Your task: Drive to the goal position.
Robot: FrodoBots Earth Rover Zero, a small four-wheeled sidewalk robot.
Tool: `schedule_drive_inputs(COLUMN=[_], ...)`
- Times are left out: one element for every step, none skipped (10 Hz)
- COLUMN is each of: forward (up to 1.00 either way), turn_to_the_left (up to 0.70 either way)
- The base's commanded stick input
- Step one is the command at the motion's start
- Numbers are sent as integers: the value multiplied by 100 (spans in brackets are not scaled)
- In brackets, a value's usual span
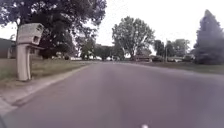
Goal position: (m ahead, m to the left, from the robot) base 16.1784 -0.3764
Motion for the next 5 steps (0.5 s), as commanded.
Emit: schedule_drive_inputs(forward=[100, 100, 100, 100, 100], turn_to_the_left=[0, 1, 14, 40, 40])
